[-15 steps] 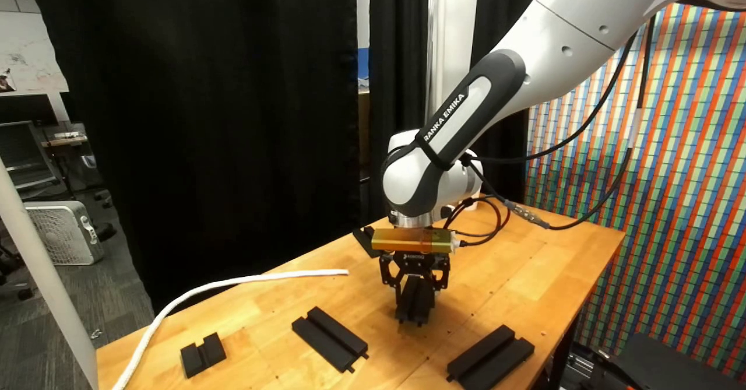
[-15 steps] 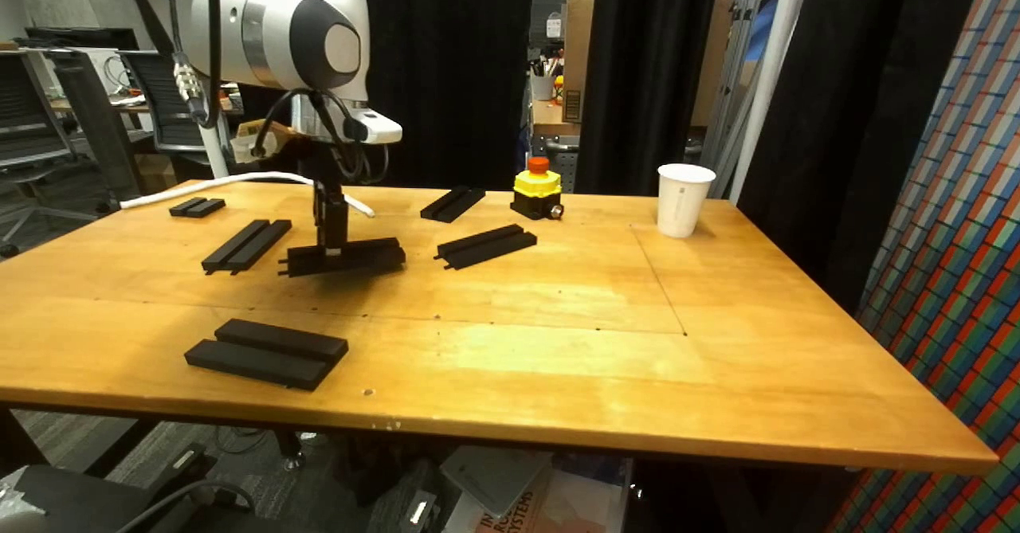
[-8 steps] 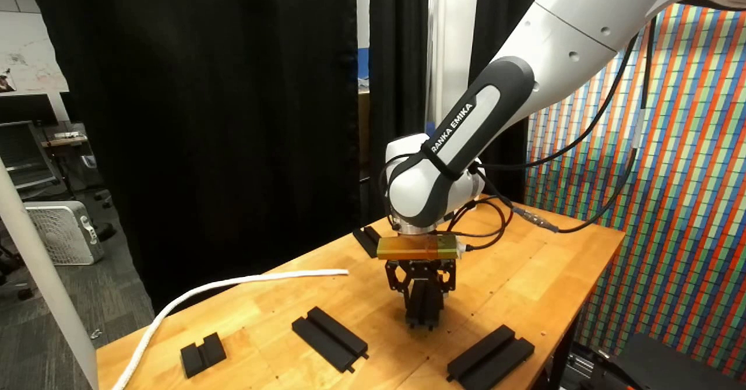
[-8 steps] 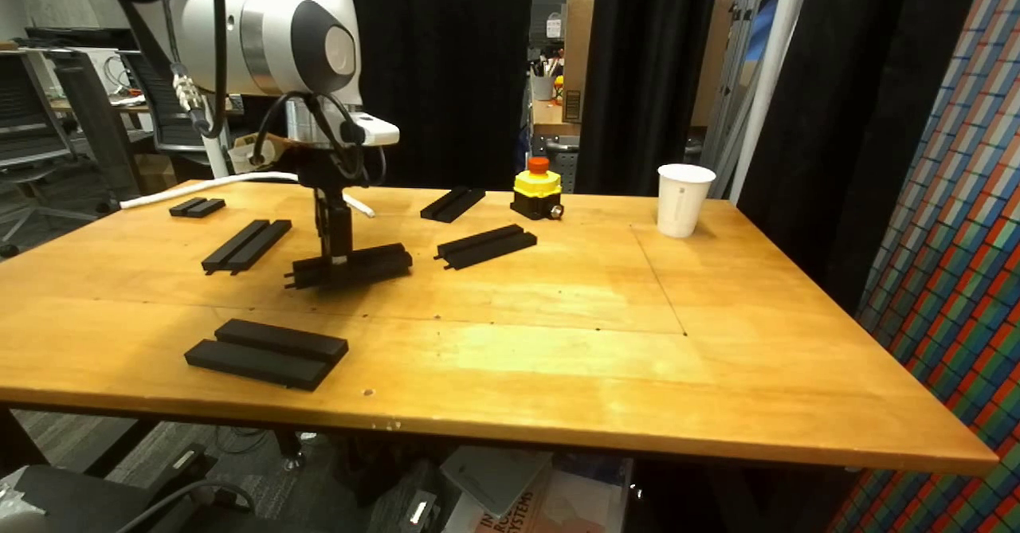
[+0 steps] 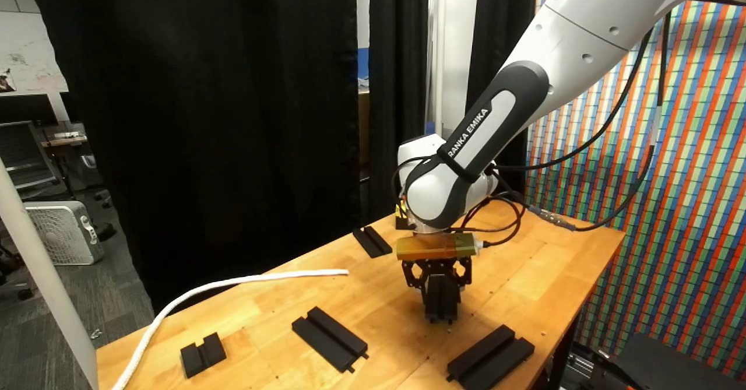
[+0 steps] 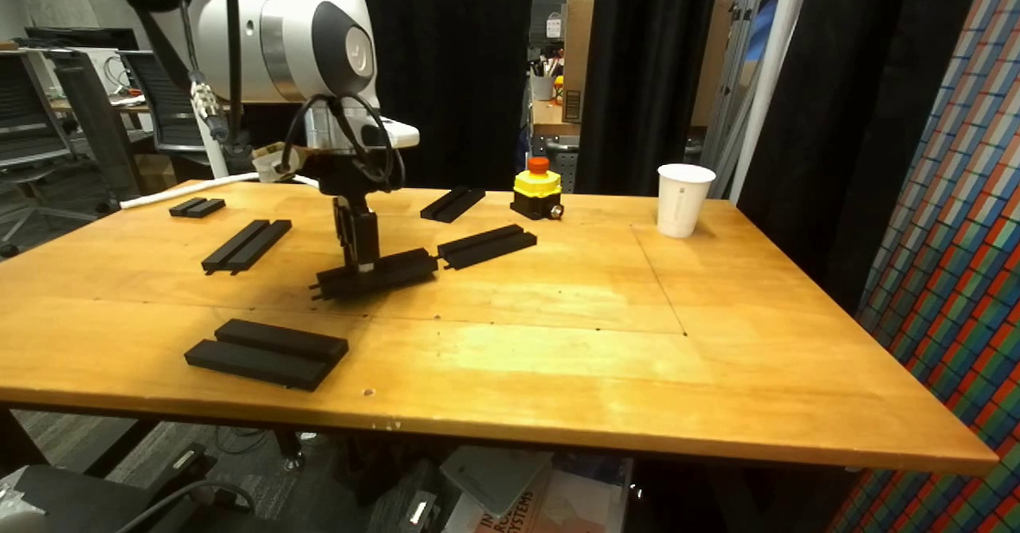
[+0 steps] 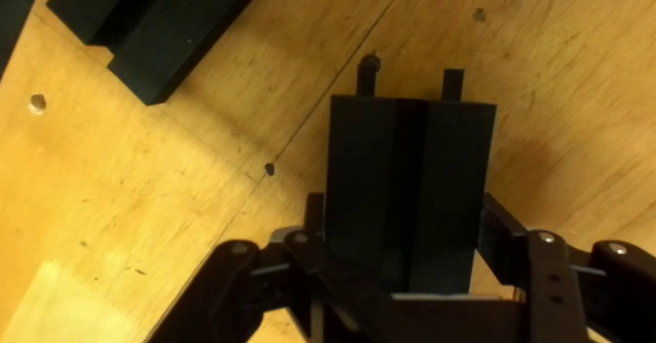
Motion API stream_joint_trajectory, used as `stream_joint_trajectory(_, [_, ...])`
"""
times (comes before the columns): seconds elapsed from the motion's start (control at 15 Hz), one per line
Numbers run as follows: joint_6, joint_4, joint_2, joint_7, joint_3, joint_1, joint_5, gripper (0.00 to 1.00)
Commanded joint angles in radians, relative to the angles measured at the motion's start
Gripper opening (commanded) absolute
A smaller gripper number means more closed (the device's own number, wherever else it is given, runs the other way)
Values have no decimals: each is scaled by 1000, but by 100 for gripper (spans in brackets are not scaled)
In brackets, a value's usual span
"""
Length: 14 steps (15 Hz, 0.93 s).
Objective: Connect the pads
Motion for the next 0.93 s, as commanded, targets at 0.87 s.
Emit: stream_joint_trajectory(0.87, [5, 29, -7, -351, -21, -133, 133, 46])
